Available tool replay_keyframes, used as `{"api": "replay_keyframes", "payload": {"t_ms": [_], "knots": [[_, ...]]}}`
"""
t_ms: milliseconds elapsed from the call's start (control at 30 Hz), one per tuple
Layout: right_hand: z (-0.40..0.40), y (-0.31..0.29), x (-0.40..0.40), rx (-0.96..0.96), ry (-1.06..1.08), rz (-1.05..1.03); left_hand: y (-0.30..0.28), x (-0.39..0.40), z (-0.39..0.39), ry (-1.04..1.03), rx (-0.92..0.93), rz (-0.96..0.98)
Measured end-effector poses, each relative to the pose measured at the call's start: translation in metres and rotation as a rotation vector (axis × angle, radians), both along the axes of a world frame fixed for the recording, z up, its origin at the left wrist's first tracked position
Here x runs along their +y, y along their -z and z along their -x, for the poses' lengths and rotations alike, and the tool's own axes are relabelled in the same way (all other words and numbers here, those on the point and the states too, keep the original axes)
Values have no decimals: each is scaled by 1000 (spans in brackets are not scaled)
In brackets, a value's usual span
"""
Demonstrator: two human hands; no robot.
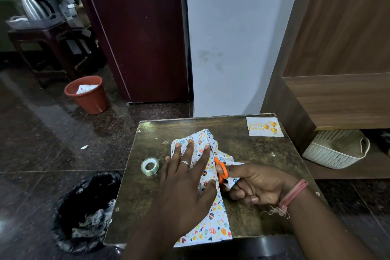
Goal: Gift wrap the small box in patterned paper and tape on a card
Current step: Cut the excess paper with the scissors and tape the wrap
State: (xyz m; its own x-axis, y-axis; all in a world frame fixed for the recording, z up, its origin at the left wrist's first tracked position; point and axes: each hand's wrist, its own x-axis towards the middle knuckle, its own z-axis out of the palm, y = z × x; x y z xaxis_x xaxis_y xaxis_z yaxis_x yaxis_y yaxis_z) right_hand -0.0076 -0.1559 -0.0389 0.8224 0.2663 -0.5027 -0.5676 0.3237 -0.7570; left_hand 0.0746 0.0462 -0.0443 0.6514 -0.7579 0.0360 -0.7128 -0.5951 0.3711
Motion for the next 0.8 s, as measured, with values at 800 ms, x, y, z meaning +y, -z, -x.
{"api": "replay_keyframes", "payload": {"t_ms": [800], "knots": [[-14,3,-5,-10,-17,46,-1,1,0,-6,20,18]]}}
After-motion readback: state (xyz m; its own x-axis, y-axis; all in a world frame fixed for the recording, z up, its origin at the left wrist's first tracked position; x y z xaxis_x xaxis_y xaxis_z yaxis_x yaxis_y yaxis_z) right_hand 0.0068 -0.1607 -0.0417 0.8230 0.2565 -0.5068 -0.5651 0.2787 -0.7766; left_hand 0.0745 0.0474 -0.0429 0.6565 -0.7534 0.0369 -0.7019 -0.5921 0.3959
